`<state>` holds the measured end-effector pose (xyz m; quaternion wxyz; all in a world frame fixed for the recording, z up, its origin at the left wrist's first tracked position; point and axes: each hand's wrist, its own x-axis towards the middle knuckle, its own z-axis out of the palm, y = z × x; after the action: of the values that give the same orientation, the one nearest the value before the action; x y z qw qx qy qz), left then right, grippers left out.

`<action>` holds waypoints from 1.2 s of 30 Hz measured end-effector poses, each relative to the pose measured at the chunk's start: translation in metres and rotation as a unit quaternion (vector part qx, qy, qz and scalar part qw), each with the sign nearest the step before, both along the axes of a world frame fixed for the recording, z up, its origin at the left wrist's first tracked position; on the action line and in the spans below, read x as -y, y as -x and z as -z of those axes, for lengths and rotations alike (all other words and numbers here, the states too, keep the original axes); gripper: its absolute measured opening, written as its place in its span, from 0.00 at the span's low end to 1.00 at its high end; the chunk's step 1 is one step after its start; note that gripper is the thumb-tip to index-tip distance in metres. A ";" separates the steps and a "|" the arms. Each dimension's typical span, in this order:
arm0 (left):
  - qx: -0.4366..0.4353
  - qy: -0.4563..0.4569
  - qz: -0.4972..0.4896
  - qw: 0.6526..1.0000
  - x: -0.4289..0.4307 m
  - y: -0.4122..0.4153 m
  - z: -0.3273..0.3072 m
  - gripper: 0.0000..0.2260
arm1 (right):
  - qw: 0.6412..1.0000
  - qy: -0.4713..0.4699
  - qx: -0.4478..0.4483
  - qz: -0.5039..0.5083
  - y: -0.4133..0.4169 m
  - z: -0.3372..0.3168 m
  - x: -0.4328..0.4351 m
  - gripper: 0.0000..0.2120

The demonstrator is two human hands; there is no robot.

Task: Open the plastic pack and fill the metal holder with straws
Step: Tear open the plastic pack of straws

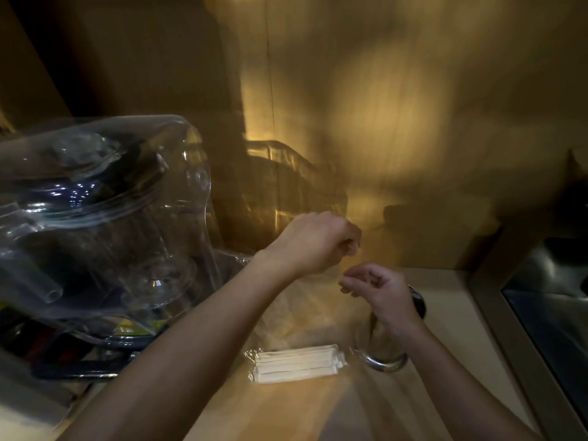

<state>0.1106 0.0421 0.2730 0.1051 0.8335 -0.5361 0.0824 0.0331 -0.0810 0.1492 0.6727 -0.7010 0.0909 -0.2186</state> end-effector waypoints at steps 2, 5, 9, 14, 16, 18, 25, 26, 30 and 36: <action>-0.012 0.032 -0.013 0.999 -0.004 -0.001 -0.013 0.06 | 1.000 -0.013 -0.017 0.008 0.008 0.009 0.002 0.04; -0.053 0.081 -0.040 0.995 -0.010 -0.010 -0.038 0.06 | 0.998 -0.018 -0.052 0.017 0.022 0.023 0.005 0.10; -0.057 0.119 -0.082 0.988 -0.020 -0.021 -0.058 0.04 | 0.998 0.006 -0.057 0.036 0.034 0.028 0.013 0.14; -0.002 0.131 -0.095 0.987 -0.025 -0.020 -0.060 0.10 | 0.993 0.092 -0.038 0.057 0.039 0.017 0.025 0.13; 0.063 0.104 -0.060 0.991 -0.023 -0.006 -0.057 0.21 | 0.989 0.124 -0.047 0.058 0.041 0.015 0.030 0.13; 0.110 0.091 0.035 0.989 -0.015 0.016 -0.051 0.24 | 0.987 0.140 -0.051 0.057 0.041 0.016 0.032 0.16; 0.144 -0.183 0.086 0.969 0.024 0.038 0.003 0.15 | 0.983 0.167 -0.061 0.039 0.046 0.008 0.033 0.13; 0.139 -0.193 0.069 0.969 0.024 0.032 0.006 0.11 | 0.982 0.173 -0.058 0.041 0.048 0.007 0.033 0.11; 0.104 -0.168 0.041 0.979 0.019 0.017 0.004 0.08 | 0.980 0.179 -0.078 0.047 0.058 0.007 0.037 0.09; 0.061 -0.126 0.023 0.990 0.011 0.001 -0.013 0.07 | 0.974 0.182 -0.106 0.083 0.078 0.022 0.045 0.12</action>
<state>0.1094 0.0312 0.2863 -0.0315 0.8210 -0.5667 0.0625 -0.0449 -0.1258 0.1272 0.5001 -0.8206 0.1784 -0.2113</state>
